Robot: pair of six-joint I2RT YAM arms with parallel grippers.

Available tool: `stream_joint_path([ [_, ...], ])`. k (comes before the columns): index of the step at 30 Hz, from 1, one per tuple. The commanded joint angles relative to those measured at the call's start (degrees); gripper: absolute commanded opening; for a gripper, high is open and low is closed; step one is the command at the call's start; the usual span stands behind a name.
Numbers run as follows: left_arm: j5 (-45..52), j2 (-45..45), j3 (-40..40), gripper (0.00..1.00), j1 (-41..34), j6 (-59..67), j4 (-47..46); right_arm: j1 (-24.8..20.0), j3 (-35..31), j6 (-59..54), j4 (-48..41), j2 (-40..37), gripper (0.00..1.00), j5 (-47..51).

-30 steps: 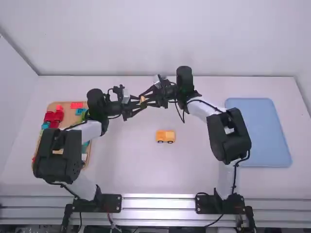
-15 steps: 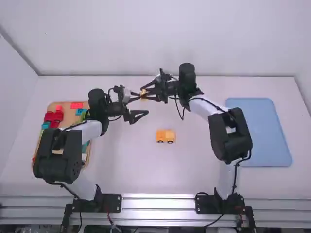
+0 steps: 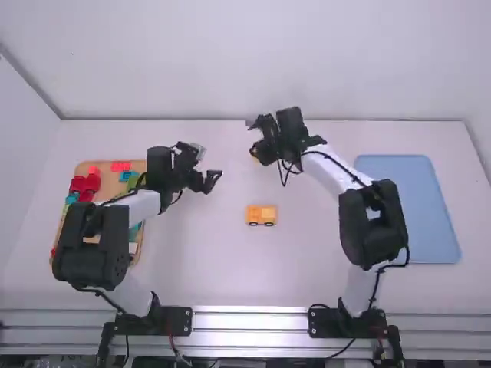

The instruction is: Assemble lego blocks to make yellow taxi

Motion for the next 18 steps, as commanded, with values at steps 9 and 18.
stream_joint_path([
  [9, -7.04, -17.9, 8.11, 0.99, 0.92, 12.22, -19.26, 3.78, 5.2, -10.43, -19.85, 0.9, 0.04, 9.09],
  [18, -21.81, -41.35, 3.28, 0.99, 1.2, 1.95, -28.61, 8.2, 9.64, -16.09, -21.14, 3.21, 0.0, 8.61],
])
